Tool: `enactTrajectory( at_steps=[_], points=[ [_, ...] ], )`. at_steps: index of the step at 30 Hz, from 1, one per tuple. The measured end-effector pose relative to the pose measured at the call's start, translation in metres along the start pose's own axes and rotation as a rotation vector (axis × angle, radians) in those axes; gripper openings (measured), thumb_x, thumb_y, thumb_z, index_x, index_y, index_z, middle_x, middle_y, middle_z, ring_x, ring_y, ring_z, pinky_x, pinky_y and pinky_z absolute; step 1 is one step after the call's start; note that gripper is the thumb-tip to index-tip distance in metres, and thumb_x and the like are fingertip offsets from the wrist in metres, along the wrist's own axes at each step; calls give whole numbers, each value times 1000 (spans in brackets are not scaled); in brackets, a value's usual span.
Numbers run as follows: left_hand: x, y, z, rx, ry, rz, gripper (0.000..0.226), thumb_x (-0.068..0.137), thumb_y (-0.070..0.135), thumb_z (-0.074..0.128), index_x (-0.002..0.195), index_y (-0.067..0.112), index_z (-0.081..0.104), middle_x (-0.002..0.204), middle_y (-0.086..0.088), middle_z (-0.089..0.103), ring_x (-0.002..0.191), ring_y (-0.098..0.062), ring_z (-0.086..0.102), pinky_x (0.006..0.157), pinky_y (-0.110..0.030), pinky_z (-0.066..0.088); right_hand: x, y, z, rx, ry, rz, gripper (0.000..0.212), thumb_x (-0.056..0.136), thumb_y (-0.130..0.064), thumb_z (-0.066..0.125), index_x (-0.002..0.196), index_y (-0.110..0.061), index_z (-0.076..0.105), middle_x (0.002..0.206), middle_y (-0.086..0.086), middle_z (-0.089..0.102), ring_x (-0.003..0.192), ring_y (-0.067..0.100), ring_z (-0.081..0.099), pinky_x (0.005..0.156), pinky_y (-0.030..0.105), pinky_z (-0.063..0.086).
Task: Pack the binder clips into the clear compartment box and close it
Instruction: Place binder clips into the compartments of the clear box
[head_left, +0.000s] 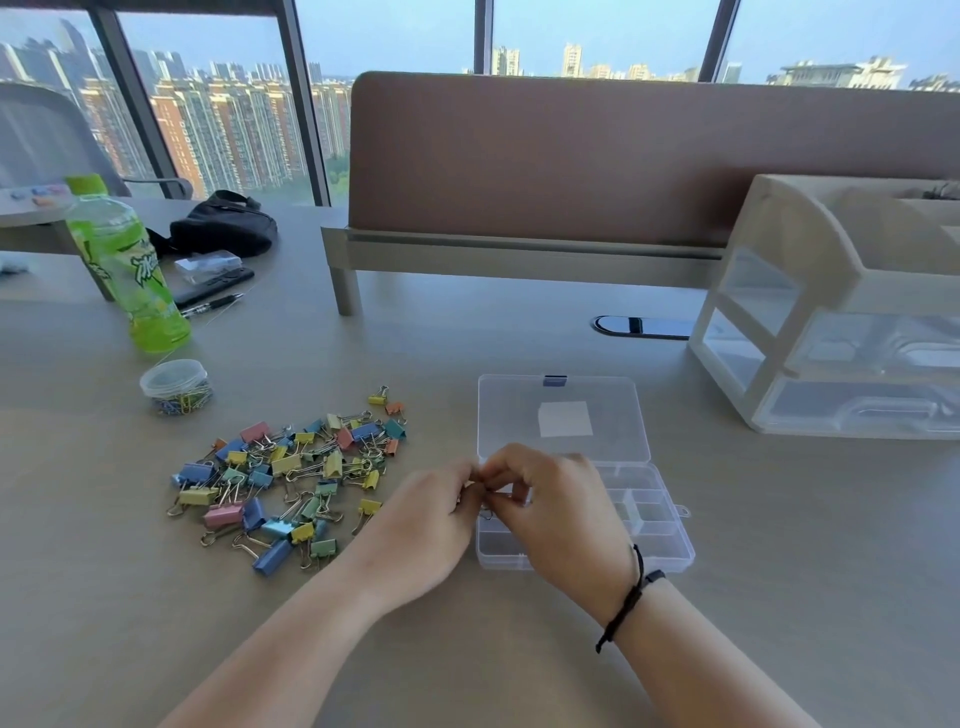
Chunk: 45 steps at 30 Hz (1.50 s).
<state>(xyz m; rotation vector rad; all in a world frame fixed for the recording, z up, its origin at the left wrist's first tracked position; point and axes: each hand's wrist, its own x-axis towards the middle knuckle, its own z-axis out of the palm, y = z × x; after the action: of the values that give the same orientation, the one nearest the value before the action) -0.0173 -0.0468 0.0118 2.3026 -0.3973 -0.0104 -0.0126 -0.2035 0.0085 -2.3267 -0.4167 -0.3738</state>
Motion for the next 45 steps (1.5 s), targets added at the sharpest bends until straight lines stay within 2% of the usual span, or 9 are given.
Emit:
enactTrajectory(
  at_steps=[4, 6, 12, 15, 23, 29, 37, 41, 45],
  points=[
    [1, 0, 1, -30, 8, -24, 25, 101, 19, 45, 98, 33, 66, 75, 1, 68, 69, -15, 61, 60, -31, 44, 0, 0, 0, -69, 17, -11, 10, 77, -18, 75, 84, -24, 72, 80, -11, 63, 65, 7, 52, 58, 27, 47],
    [1, 1, 1, -25, 8, -33, 25, 102, 21, 45, 101, 34, 66, 74, 4, 66, 70, -10, 60, 58, -24, 41, 1, 0, -2, -93, 16, 27, 8, 77, -23, 77, 83, -24, 72, 80, -12, 57, 69, 10, 54, 60, 32, 47],
    [1, 1, -1, -1, 4, -40, 26, 102, 21, 45, 102, 31, 68, 74, 14, 63, 71, 4, 56, 58, -11, 38, 3, 2, -4, -76, -3, 190, 10, 72, -29, 81, 77, -26, 73, 77, -10, 52, 71, 3, 50, 56, 18, 35],
    [0, 2, -1, -13, 16, -32, 23, 102, 21, 46, 99, 28, 68, 62, 13, 56, 58, 3, 51, 52, -12, 34, 3, 1, -6, -75, -18, 195, 8, 73, -28, 80, 79, -26, 76, 76, -11, 55, 73, 3, 52, 57, 13, 35],
    [-1, -1, -1, -6, -8, -7, 21, 103, 28, 44, 99, 29, 65, 67, 9, 57, 58, 1, 51, 52, -14, 35, -2, -5, -14, -136, -68, 145, 10, 84, -24, 71, 89, -27, 79, 81, -9, 70, 73, 3, 56, 59, 13, 39],
    [1, -3, -1, 0, -15, -18, 15, 103, 31, 45, 100, 30, 59, 76, 4, 64, 65, -7, 56, 57, -19, 40, -3, -10, -16, -239, -81, 126, 20, 89, -20, 58, 95, -26, 77, 92, -9, 69, 86, 9, 60, 72, 24, 48],
    [1, -5, 0, 32, -12, 1, 13, 103, 32, 45, 98, 29, 57, 83, 9, 63, 74, -4, 57, 57, -16, 34, -4, -12, -14, -229, -77, 122, 18, 89, -20, 59, 91, -26, 76, 93, -11, 64, 86, 10, 59, 71, 28, 49],
    [1, -5, 1, 34, 6, -16, 10, 101, 30, 49, 96, 28, 57, 84, 6, 64, 77, -9, 59, 64, -29, 45, -5, -13, -8, -214, -55, 185, 14, 85, -21, 62, 86, -25, 75, 90, -11, 64, 85, 12, 60, 66, 28, 48],
    [3, -4, 0, 44, 1, -38, 7, 99, 29, 52, 93, 28, 55, 83, 6, 63, 76, -5, 57, 62, -21, 41, -3, -14, -4, -204, -50, 252, 10, 79, -20, 63, 79, -24, 73, 80, -11, 58, 81, 14, 59, 62, 28, 47]
  ],
)
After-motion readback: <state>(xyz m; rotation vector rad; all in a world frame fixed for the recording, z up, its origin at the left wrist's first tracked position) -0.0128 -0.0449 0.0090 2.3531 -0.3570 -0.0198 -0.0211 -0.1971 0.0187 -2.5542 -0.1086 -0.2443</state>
